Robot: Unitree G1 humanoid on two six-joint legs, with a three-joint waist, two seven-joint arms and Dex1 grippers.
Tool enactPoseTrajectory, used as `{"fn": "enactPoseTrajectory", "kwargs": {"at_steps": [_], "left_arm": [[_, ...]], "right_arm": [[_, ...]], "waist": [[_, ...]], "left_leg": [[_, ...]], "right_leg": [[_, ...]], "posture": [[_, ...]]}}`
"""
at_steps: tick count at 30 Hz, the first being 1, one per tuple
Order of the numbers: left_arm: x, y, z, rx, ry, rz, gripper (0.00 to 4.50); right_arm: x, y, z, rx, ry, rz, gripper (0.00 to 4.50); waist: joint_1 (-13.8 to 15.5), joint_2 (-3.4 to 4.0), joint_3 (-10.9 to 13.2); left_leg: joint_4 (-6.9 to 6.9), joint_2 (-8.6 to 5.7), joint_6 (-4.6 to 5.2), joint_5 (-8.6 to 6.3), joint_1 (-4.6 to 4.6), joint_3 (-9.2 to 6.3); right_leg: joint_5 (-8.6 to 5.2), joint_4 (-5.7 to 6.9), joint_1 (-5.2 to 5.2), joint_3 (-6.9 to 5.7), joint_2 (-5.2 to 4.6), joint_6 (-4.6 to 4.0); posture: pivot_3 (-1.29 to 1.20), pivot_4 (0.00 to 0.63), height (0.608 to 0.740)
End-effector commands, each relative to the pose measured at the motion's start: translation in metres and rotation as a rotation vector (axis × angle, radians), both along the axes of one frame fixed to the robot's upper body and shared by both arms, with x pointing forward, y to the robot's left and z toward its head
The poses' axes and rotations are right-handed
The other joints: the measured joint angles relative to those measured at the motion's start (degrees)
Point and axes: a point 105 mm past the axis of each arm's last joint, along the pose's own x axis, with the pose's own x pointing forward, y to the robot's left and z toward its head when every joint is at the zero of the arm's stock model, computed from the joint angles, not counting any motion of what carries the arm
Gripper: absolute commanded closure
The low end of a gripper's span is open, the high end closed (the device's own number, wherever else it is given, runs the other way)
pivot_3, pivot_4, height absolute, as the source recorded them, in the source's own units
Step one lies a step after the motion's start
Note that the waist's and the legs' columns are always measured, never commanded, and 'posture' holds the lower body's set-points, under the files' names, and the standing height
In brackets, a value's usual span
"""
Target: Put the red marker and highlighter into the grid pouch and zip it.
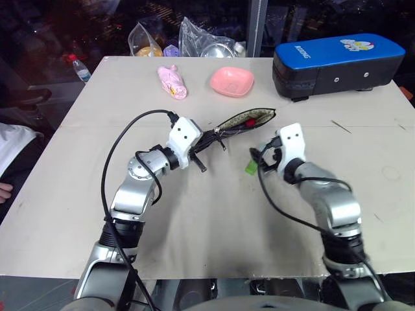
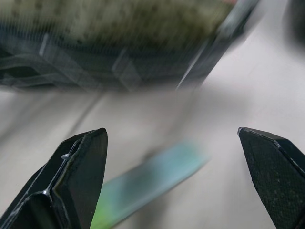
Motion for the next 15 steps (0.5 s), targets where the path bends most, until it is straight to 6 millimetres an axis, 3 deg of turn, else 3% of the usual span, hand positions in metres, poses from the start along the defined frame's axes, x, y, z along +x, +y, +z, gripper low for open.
{"fn": "enactPoseTrajectory", "kwargs": {"at_steps": [1, 9, 15], "left_arm": [[0.002, 0.005, 0.016, -0.011, -0.059, 0.019, 4.50], [0.002, 0.008, 0.013, 0.007, -0.063, 0.031, 4.50], [0.001, 0.008, 0.010, 0.016, -0.063, 0.036, 4.50]], "right_arm": [[0.005, -0.002, 0.006, -0.023, -0.024, -0.077, 0.06], [-0.002, 0.013, -0.027, -0.047, 0.201, -0.076, 0.06], [-0.009, 0.030, -0.029, 0.028, 0.309, -0.044, 0.06]], "waist": [[0.09, 0.00, 0.00], [-0.11, -0.01, -0.01], [-0.14, -0.03, -0.04]], "left_leg": [[0.00, -0.01, 0.00, 0.00, 0.00, 0.01], [-0.02, -0.01, 0.00, 0.00, 0.00, -0.03], [-0.05, 0.00, 0.00, -0.01, 0.01, -0.03]], "right_leg": [[0.00, -0.01, 0.00, 0.01, -0.01, 0.00], [0.00, -0.01, 0.00, -0.01, 0.00, 0.00], [0.00, -0.03, 0.00, -0.02, 0.00, 0.00]], "posture": [[0.00, 0.150, 0.740], [0.00, 0.150, 0.740], [0.00, 0.150, 0.740]]}}
